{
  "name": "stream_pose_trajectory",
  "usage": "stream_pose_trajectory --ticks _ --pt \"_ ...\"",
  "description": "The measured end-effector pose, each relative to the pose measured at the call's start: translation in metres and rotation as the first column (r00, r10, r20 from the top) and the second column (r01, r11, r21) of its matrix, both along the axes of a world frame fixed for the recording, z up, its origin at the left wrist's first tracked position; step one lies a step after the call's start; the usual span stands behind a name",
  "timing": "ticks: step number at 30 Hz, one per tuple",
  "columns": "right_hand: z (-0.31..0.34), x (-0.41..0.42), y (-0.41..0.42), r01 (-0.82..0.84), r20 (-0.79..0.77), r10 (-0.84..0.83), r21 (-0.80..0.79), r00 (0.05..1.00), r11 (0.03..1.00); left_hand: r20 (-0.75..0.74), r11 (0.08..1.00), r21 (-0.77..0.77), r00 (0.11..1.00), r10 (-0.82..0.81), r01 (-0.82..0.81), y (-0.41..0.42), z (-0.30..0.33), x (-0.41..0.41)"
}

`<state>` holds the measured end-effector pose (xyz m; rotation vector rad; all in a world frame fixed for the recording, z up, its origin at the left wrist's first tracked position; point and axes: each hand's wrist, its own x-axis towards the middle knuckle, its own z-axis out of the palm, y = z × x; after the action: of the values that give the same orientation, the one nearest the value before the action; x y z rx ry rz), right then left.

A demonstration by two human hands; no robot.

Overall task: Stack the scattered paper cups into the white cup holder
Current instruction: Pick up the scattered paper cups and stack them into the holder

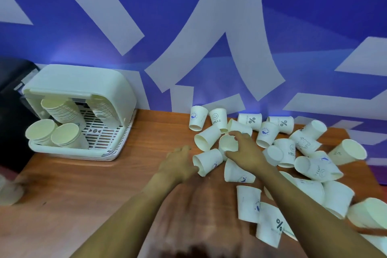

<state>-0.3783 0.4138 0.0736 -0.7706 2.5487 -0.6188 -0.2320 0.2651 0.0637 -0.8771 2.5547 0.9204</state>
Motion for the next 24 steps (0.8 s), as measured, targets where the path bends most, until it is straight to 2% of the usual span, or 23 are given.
stream_pose_trajectory --ticks 10,24 --pt "-0.014 -0.030 -0.003 -0.092 -0.076 0.103 0.138 0.992 0.986 0.180 0.998 -0.064 0.983 0.023 -0.012 0.018 -0.030 -0.035" --pt "-0.038 -0.038 -0.012 -0.075 -0.085 0.089 0.151 0.992 0.986 0.203 0.999 -0.027 0.979 0.035 -0.030 0.012 -0.049 -0.043"
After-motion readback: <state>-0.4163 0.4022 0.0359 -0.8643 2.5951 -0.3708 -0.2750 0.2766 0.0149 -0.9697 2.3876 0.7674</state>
